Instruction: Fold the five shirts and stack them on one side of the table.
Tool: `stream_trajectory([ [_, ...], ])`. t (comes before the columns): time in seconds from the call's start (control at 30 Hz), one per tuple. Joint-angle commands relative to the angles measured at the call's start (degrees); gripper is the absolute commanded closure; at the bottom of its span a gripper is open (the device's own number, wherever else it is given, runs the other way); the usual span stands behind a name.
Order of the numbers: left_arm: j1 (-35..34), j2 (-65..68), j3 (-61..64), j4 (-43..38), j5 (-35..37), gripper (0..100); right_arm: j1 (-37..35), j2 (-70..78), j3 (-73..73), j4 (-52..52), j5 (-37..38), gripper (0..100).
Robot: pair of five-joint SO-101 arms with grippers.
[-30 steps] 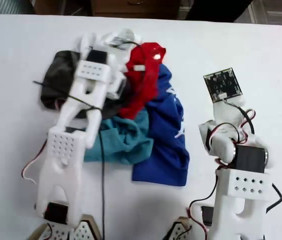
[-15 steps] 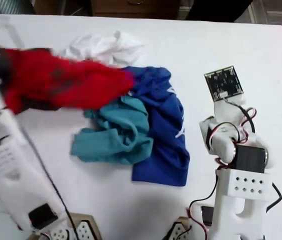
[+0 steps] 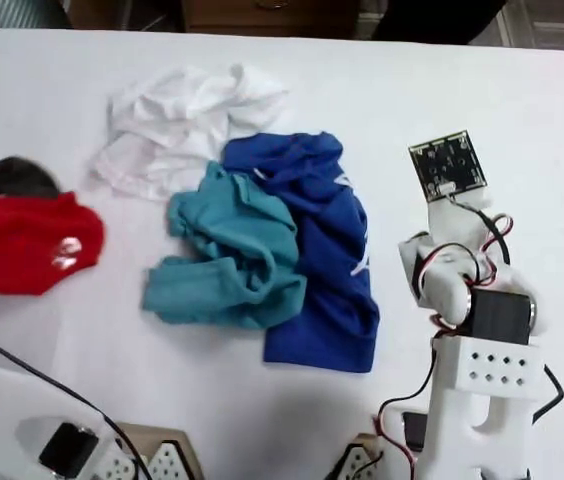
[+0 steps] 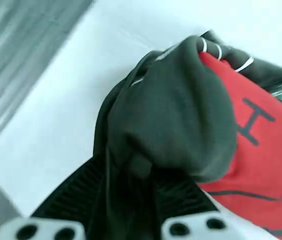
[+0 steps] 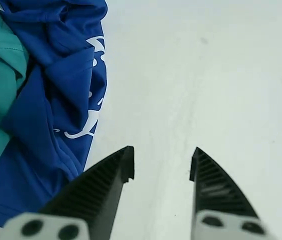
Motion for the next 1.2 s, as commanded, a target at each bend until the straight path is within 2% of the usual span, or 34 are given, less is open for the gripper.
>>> stream_trajectory([
  [0.0, -1.5, -6.1, -3.1, -1.8, -0.3, 97, 0.2, 0.7, -2.2, -0.8, -0.2, 81.0],
  [0.07, -0.4, -6.9, -3.1, -0.9, -0.3, 94, 0.2, 0.7, -2.2, -0.8, -0.2, 81.0],
  [0.23, 6.5, -7.6, -3.1, 0.9, -0.3, 73, 0.2, 0.7, -2.2, -0.8, -0.2, 81.0],
  [0.3, 9.2, -7.9, -3.4, 0.4, 0.5, 69, 0.2, 0.7, -2.2, -0.7, -0.2, 81.0],
  [0.47, 17.5, -8.8, -10.0, 0.7, 10.4, 71, 0.2, 0.7, -2.1, -0.7, -0.2, 81.0],
  [0.63, 35.0, -6.5, -8.3, 4.0, 13.4, 70, 0.2, 0.7, -2.1, -0.6, -0.2, 81.0],
  [0.8, 48.9, 2.5, 1.8, -6.4, 14.2, 70, 0.2, 0.5, -2.1, -0.6, -0.2, 81.0],
  [0.97, 55.8, 12.7, 4.8, -14.4, 17.1, 65, 0.3, 0.3, -2.1, 0.3, 0.1, 81.1],
  [1.17, 58.1, 20.7, 0.1, -19.4, 19.5, 64, 0.3, 0.3, -2.1, 2.8, 0.1, 81.1],
])
